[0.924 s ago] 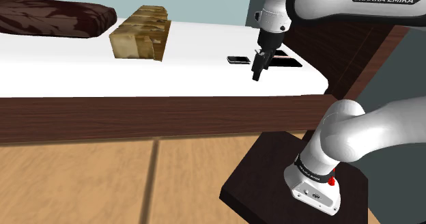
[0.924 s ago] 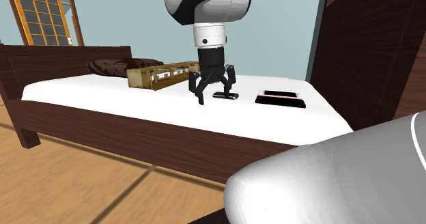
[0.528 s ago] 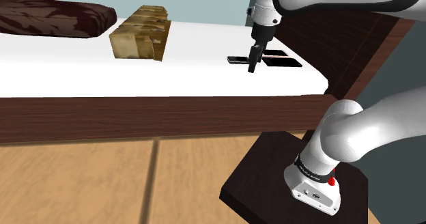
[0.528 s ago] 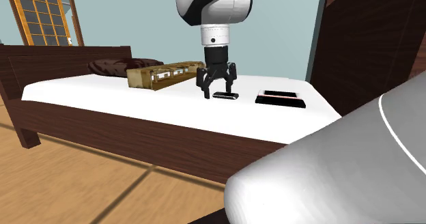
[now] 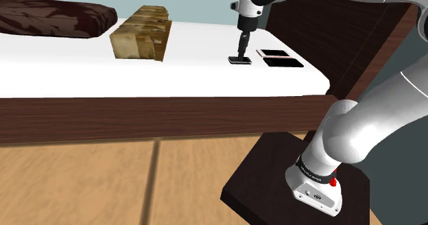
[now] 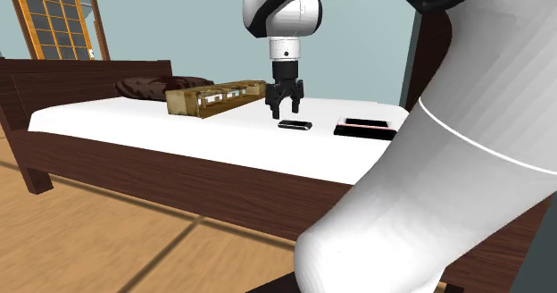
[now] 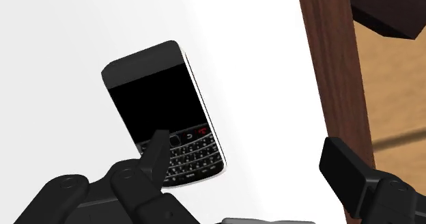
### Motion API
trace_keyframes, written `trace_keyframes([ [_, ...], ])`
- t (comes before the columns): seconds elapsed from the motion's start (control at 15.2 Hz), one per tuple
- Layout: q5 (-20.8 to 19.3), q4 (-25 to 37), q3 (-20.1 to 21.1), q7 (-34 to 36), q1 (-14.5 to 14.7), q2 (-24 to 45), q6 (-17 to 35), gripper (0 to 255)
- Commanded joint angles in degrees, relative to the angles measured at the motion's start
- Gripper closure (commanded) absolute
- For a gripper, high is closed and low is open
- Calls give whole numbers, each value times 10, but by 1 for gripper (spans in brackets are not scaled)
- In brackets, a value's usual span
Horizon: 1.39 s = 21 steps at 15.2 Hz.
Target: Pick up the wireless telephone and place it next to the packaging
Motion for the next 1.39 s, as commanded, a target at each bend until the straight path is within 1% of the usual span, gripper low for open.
trace_keyframes([
  [0.0,7,41,-18,-52,4,43,0,0],
  [0.13,19,90,-33,-100,8,92,-3,0],
  [0.2,22,102,-35,-110,8,104,-4,0],
  [0.73,21,45,-37,-110,6,105,54,0],
  [1.19,21,45,-37,-110,6,105,54,0],
  [1.25,21,45,-37,-110,6,105,54,255],
  [1.32,21,45,-37,-110,6,105,54,255],
])
